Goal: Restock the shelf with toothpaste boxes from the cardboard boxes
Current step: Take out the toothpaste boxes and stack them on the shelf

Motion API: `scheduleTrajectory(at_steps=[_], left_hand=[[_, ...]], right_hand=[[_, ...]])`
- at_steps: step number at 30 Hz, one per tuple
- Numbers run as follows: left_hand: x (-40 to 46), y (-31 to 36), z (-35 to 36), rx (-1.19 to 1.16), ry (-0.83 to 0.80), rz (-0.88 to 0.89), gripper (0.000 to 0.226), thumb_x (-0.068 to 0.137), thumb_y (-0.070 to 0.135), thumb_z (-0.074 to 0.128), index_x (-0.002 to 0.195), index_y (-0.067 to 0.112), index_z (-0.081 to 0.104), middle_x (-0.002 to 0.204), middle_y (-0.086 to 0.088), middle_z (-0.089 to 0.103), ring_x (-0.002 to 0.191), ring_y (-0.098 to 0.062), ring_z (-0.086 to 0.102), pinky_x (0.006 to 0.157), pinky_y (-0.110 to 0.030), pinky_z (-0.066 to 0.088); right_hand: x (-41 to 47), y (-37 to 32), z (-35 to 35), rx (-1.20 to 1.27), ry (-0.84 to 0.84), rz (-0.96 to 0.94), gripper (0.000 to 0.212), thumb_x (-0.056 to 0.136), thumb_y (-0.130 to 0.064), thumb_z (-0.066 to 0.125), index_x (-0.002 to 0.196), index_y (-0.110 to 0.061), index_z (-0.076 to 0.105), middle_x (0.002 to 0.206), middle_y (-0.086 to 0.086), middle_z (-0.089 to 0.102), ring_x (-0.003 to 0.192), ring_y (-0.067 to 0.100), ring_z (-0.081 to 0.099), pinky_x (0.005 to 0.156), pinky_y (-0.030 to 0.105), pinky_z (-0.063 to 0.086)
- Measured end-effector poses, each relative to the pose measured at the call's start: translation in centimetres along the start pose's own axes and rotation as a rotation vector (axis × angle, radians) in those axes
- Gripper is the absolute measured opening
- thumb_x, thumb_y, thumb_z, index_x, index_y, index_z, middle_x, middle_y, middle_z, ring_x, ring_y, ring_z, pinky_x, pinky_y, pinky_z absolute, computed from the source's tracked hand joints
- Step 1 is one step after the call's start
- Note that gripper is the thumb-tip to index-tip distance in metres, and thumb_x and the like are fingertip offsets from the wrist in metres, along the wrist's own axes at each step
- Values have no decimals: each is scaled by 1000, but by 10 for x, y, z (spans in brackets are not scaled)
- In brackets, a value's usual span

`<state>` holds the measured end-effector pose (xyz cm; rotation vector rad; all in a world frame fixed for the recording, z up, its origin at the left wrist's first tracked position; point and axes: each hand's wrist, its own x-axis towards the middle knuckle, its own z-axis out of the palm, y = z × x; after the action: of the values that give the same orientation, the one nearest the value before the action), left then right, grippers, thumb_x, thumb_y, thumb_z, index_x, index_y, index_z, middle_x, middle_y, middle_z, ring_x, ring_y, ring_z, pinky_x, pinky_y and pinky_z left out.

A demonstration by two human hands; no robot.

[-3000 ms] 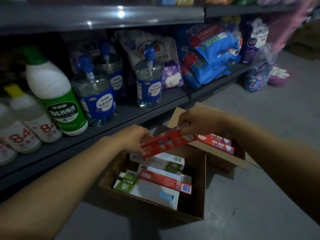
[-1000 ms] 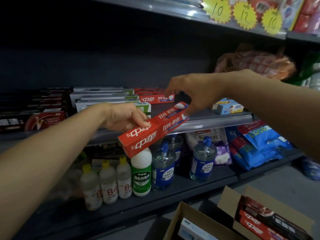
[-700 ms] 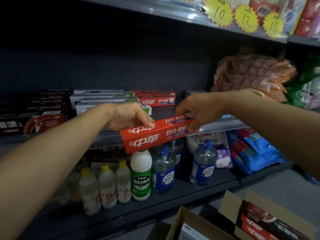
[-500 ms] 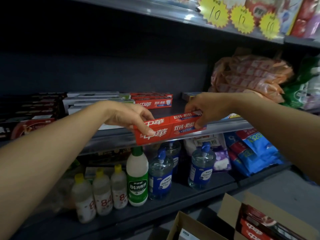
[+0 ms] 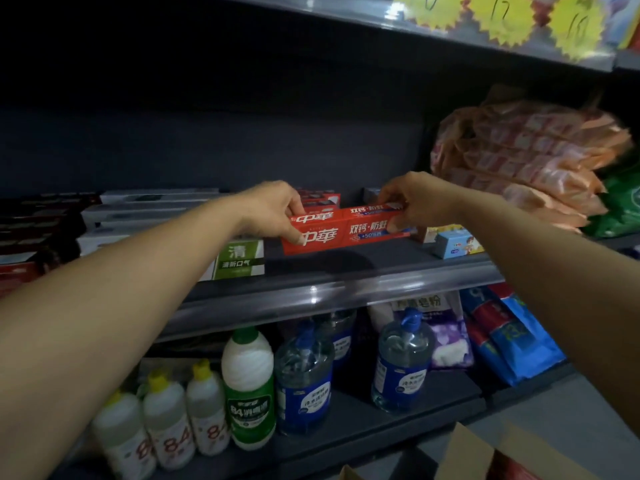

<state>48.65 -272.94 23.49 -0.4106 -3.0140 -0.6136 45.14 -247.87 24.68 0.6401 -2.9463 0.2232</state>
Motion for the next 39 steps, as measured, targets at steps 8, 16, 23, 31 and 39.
scheduleTrajectory(at_steps=[8, 16, 23, 31, 39], left_hand=[[30, 11, 4, 88, 73, -112, 48, 78, 26, 78, 123, 18, 64, 120, -1, 65, 108, -18, 59, 97, -35, 48], [72, -10, 12, 166, 48, -221, 50, 79, 21, 78, 122, 11, 57, 124, -7, 57, 111, -23, 55, 93, -32, 46], [107, -34, 14, 230, -26, -221, 32, 78, 22, 78, 103, 12, 63, 107, -3, 63, 93, -22, 59, 80, -32, 49], [123, -45, 24, 242, 49, -207, 38, 75, 20, 81, 108, 7, 66, 110, -7, 65, 94, -24, 61, 80, -32, 50], [126, -46, 25, 278, 91, -223, 44, 73, 22, 83, 111, 8, 66, 116, -9, 64, 102, -26, 62, 88, -35, 52]], right_hand=[[44, 33, 10, 40, 64, -55, 48, 76, -17, 78, 122, -16, 61, 117, 3, 64, 93, 12, 53, 83, 24, 42], [87, 45, 35, 18, 10, 4, 44, 78, -18, 75, 119, -11, 60, 120, 7, 61, 105, 23, 57, 92, 32, 46], [129, 44, 54, -63, -109, 76, 43, 83, -24, 69, 124, -13, 57, 124, 6, 57, 109, 24, 55, 98, 37, 45], [152, 52, 73, -32, -94, 72, 40, 86, -23, 67, 124, -17, 57, 127, 5, 57, 114, 23, 53, 96, 31, 41], [157, 53, 77, 41, -46, 41, 44, 88, -23, 67, 129, -16, 54, 127, 6, 57, 116, 22, 53, 99, 33, 43]])
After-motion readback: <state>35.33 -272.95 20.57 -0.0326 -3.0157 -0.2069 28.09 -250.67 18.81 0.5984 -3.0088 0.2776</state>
